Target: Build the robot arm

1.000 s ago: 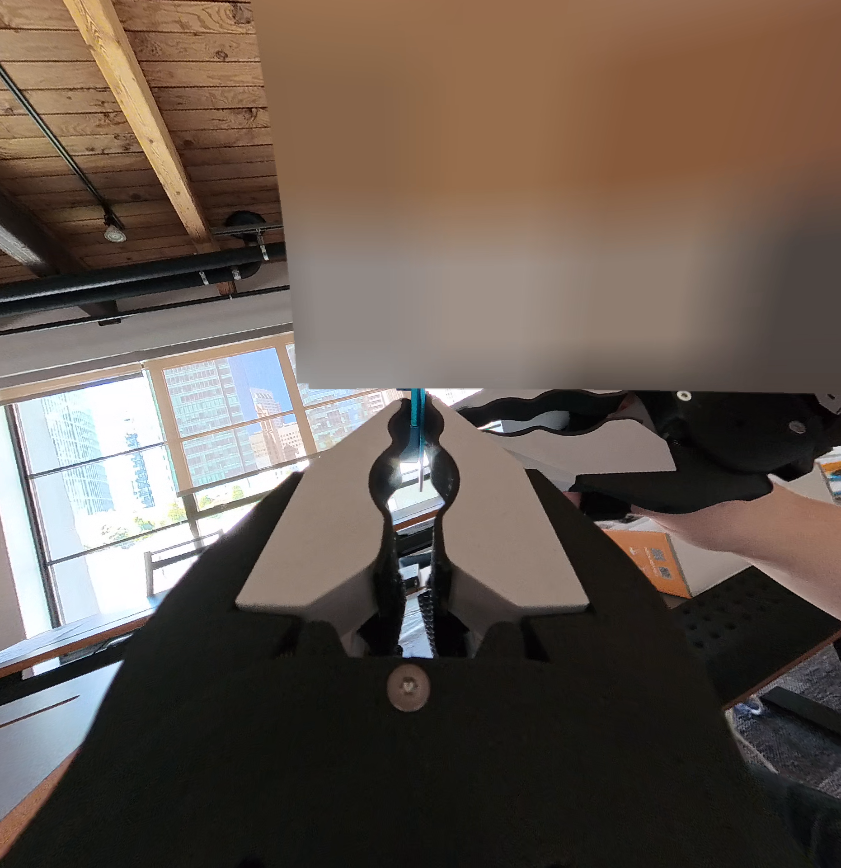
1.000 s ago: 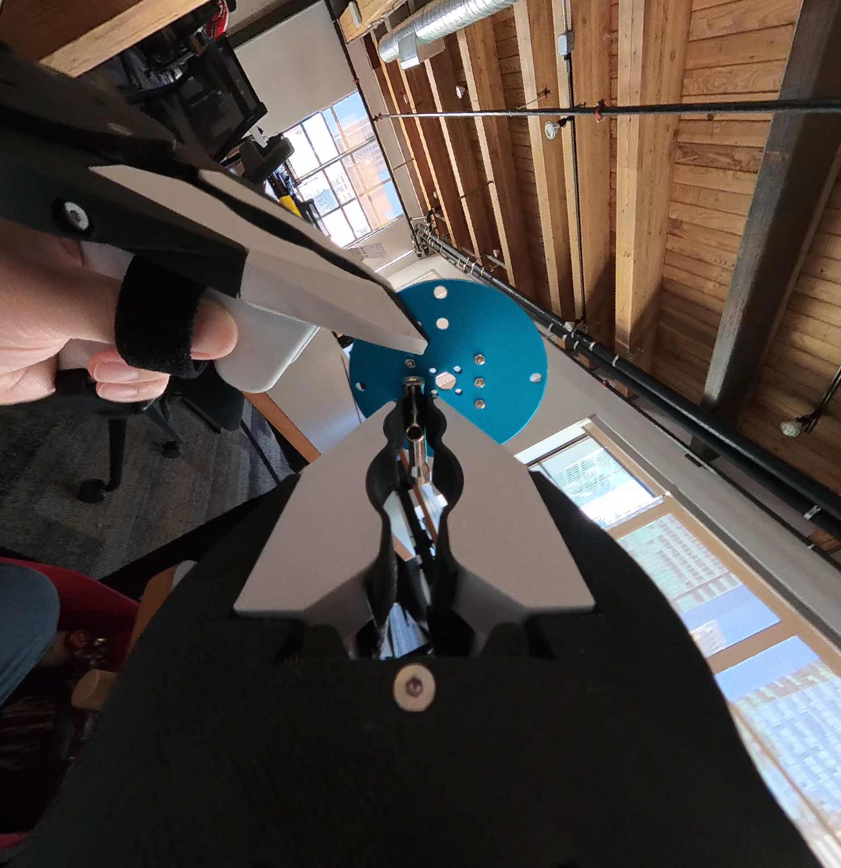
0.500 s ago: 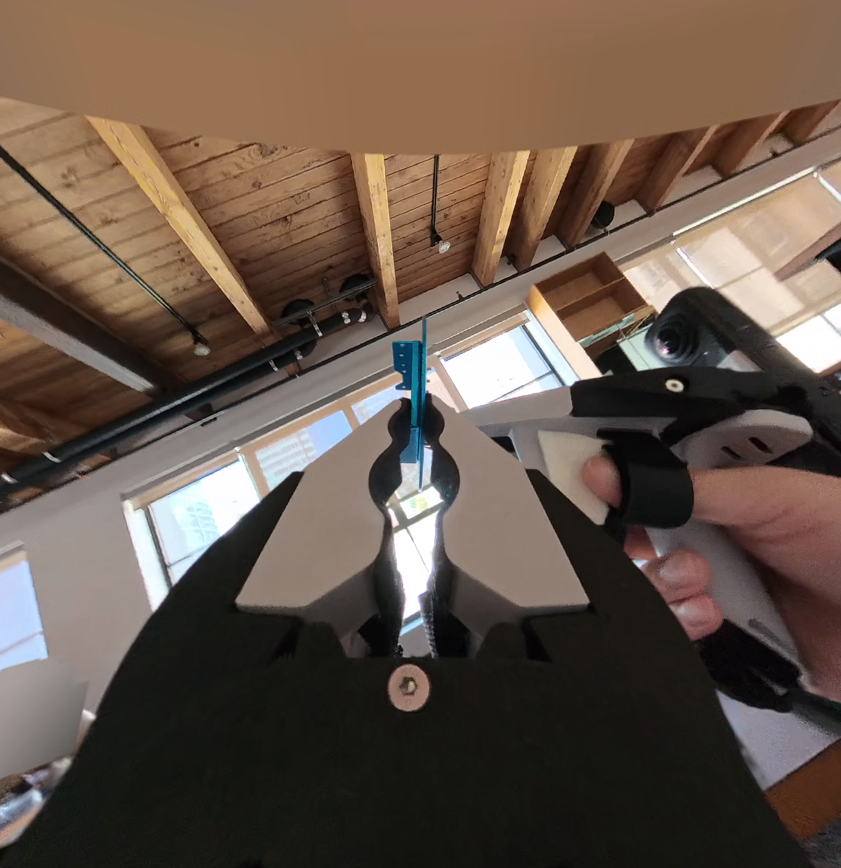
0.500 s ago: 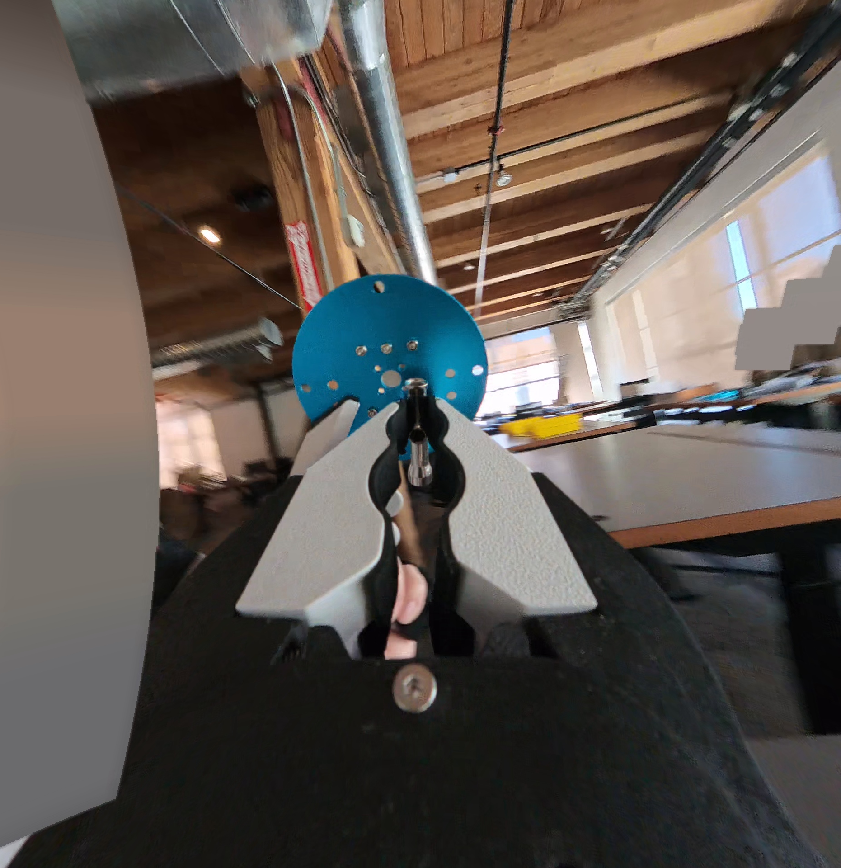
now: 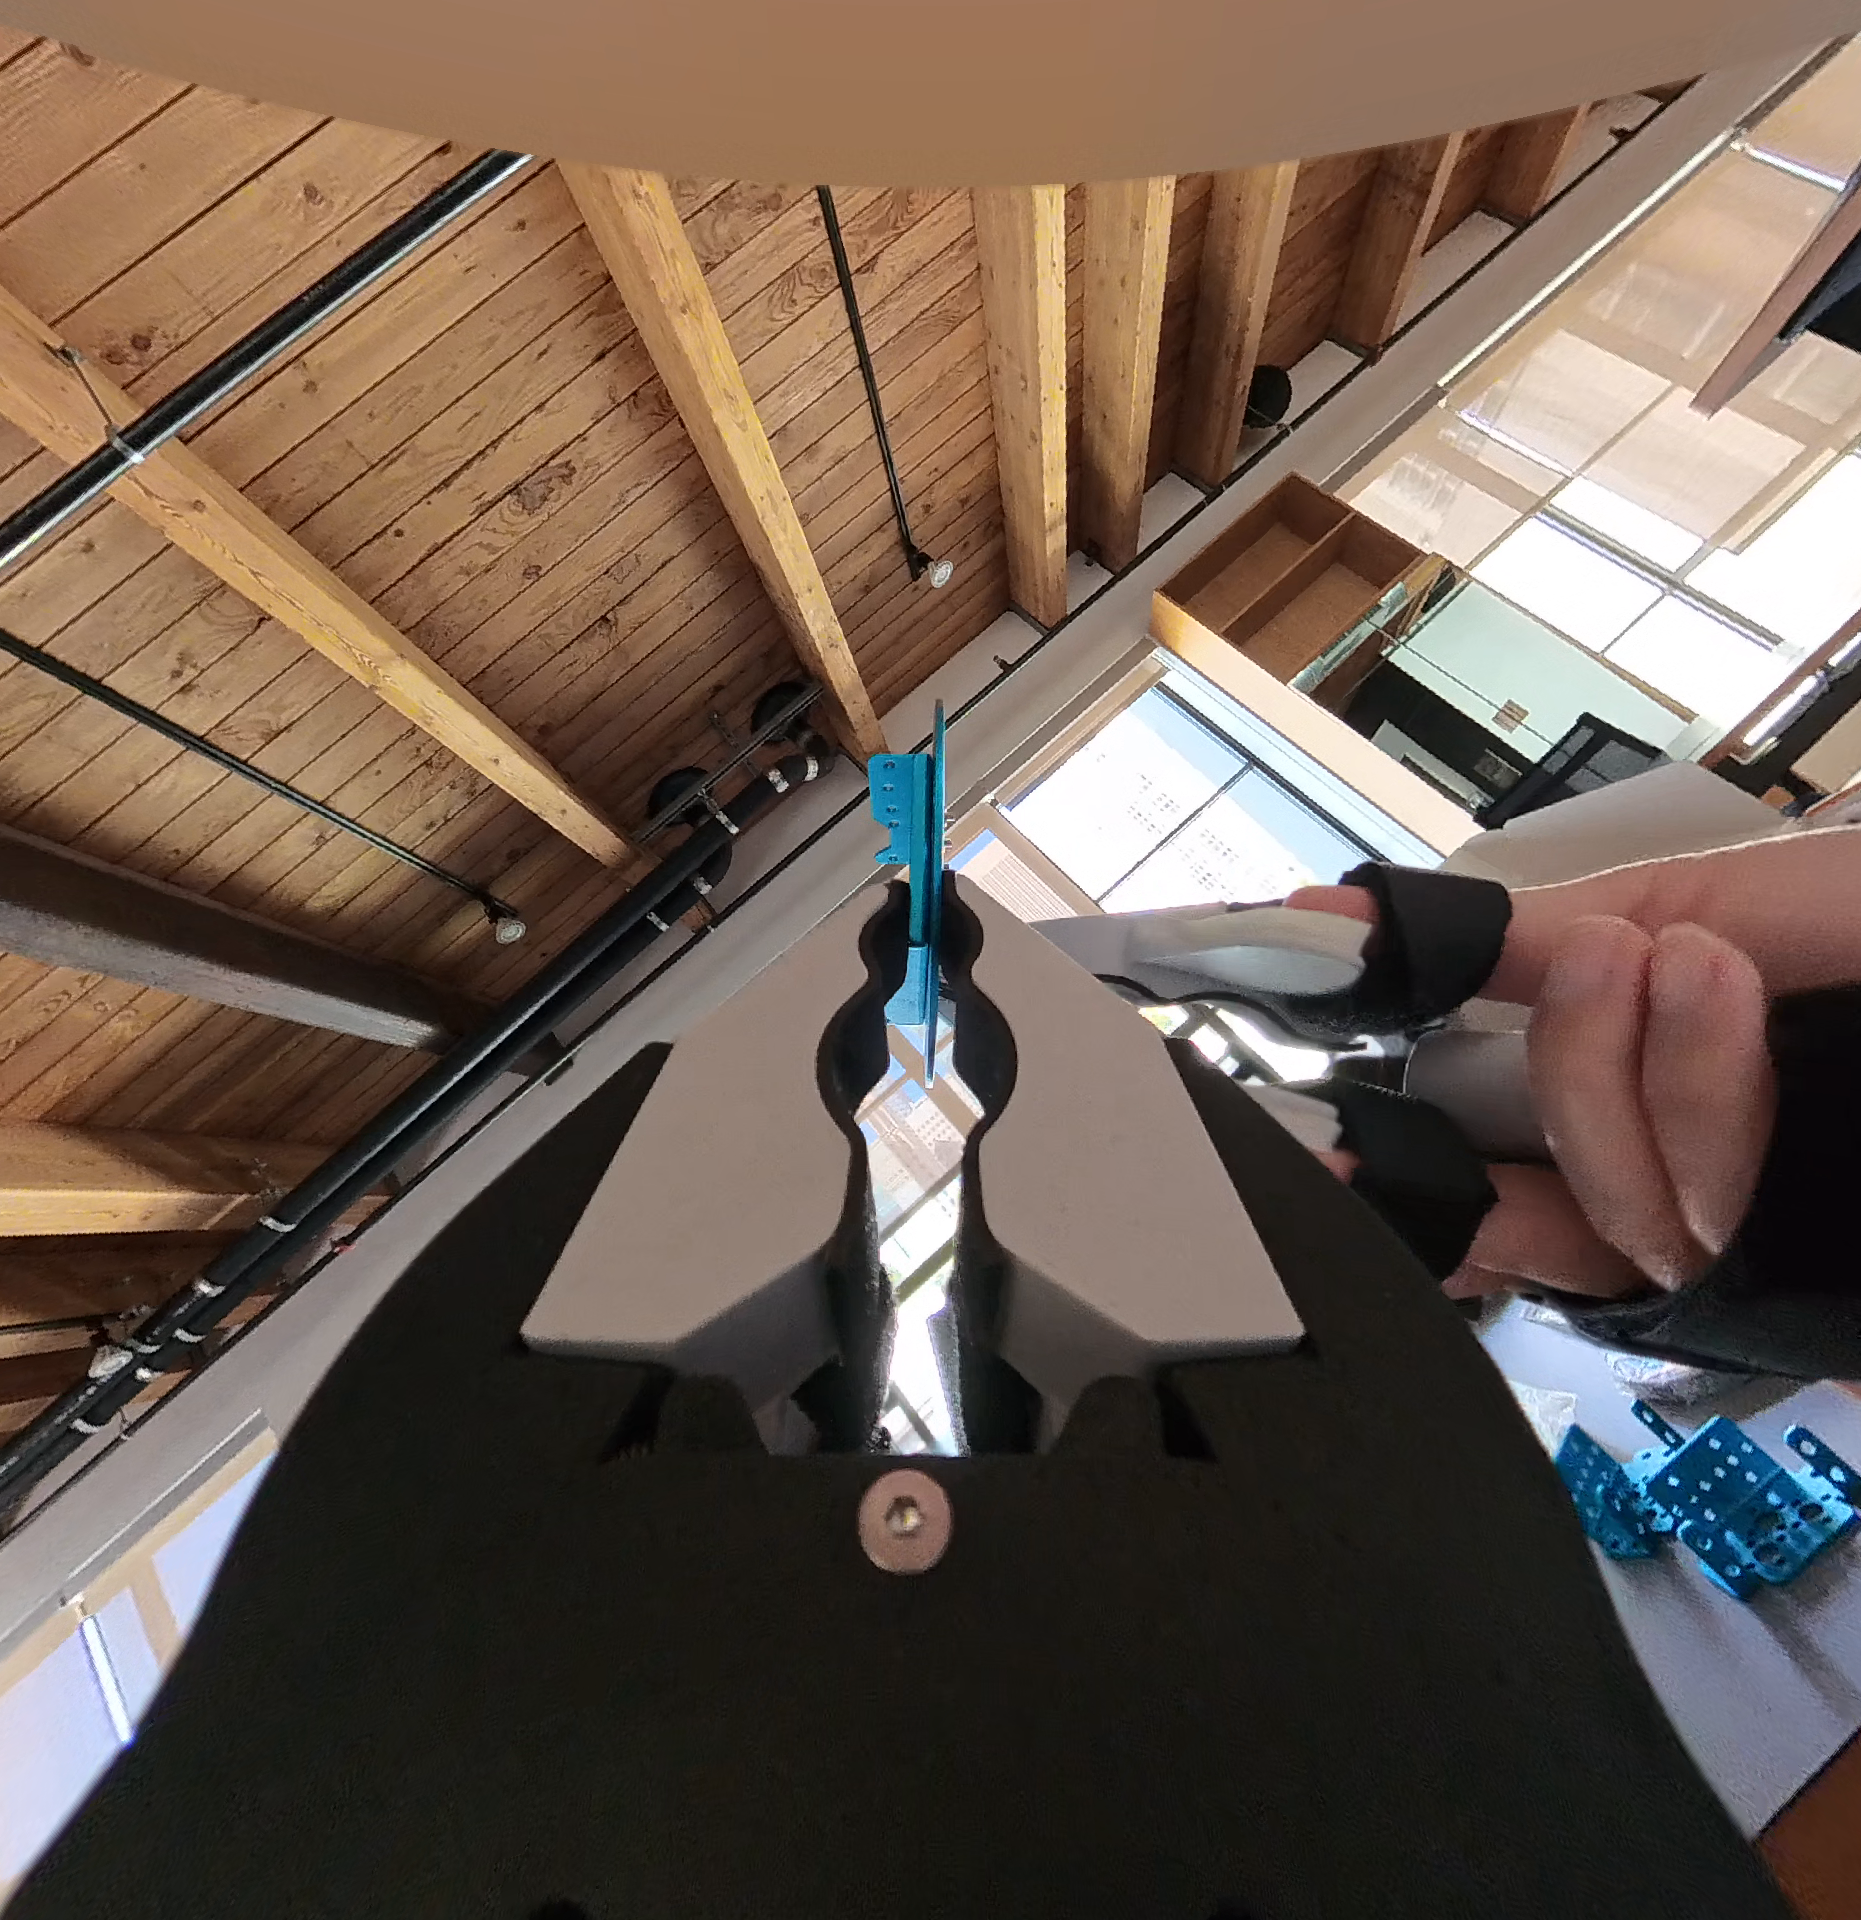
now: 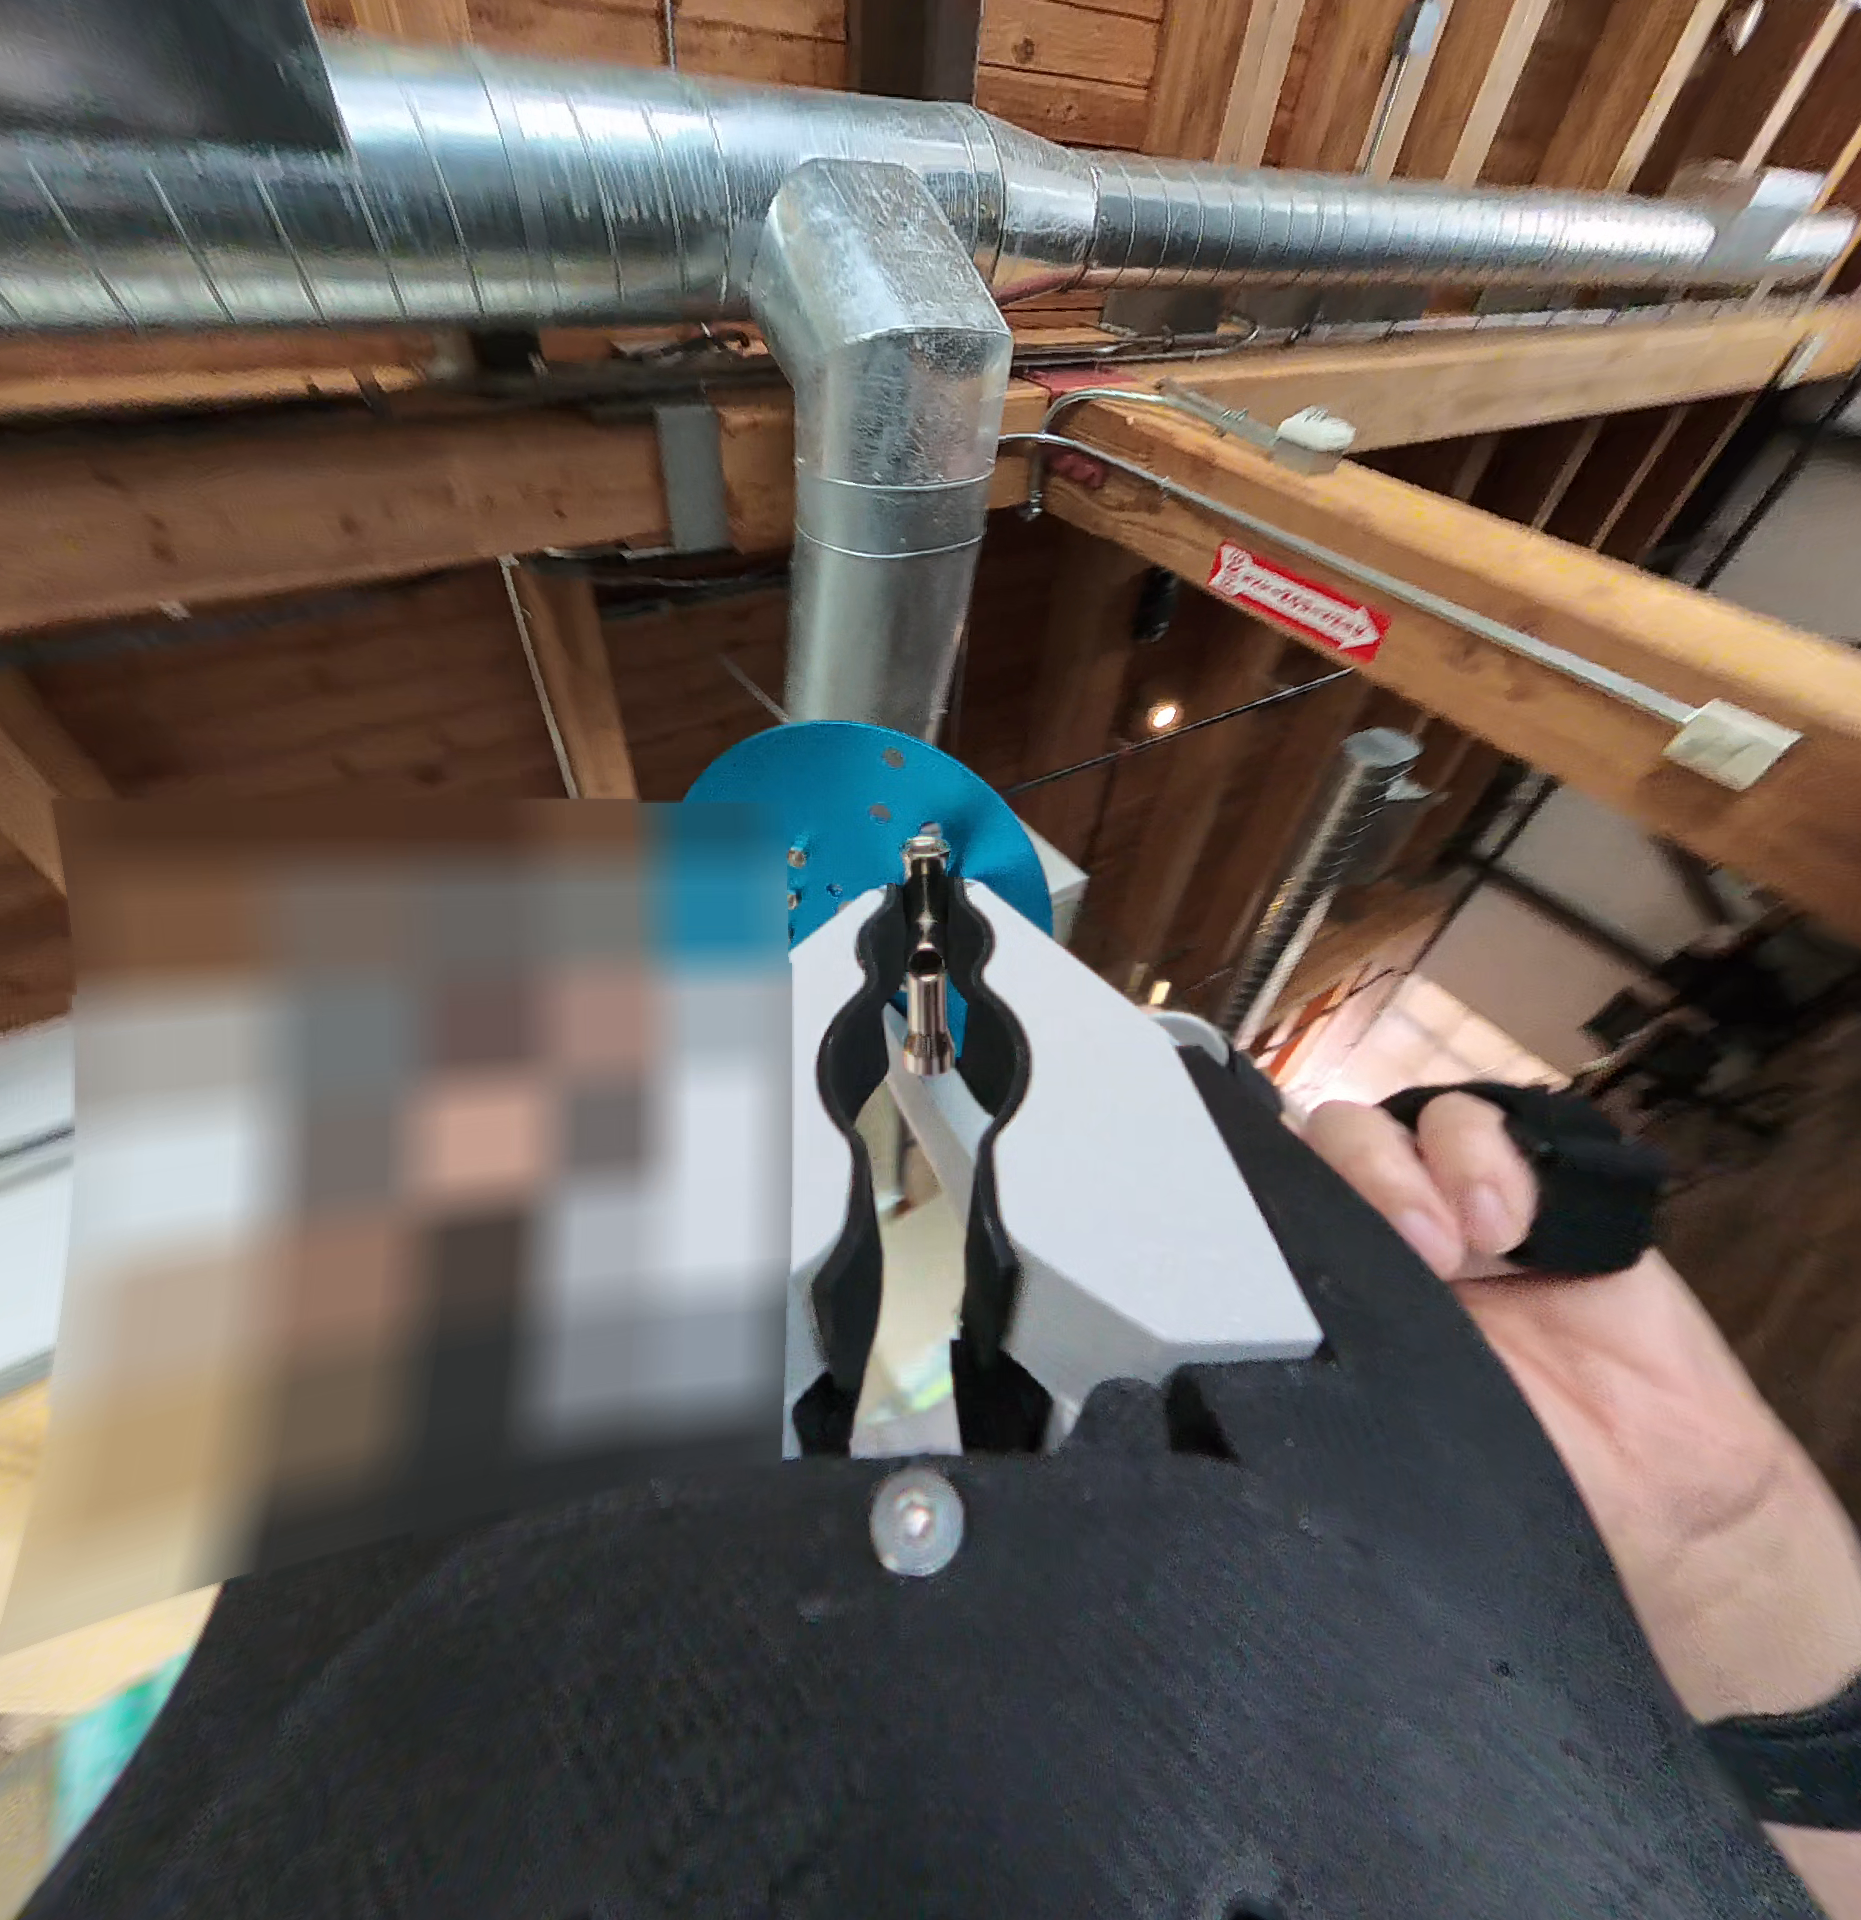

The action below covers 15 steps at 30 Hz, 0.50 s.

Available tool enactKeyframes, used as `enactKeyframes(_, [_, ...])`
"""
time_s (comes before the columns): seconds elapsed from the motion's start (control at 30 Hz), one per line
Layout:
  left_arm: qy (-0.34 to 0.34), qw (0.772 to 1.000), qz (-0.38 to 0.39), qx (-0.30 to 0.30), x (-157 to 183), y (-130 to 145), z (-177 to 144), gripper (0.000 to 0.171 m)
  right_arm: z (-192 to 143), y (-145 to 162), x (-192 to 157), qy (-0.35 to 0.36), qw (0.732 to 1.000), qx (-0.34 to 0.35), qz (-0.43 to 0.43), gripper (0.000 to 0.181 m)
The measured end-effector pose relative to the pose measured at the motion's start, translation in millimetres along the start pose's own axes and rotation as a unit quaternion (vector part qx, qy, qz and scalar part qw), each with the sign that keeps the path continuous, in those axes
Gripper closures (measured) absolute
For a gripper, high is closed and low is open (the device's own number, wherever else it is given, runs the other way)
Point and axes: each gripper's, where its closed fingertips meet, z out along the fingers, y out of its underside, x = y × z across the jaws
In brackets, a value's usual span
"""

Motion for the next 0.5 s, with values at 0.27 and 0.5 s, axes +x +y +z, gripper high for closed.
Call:
enactKeyframes(0.27, [0.002, 1.0, -0.008, -0.001, 0.7, 1.1, -3.4, 0.168, -4.1, 2.0, 3.8, -0.036, 0.99, 0.008, 0.137, 0.175])
enactKeyframes(0.5, [-0.022, 0.97, -0.242, -0.008, -23.8, 15.1, -5.7, 0.168, -11.3, -2.8, 10.5, 0.038, 0.999, -0.004, -0.01, 0.176])
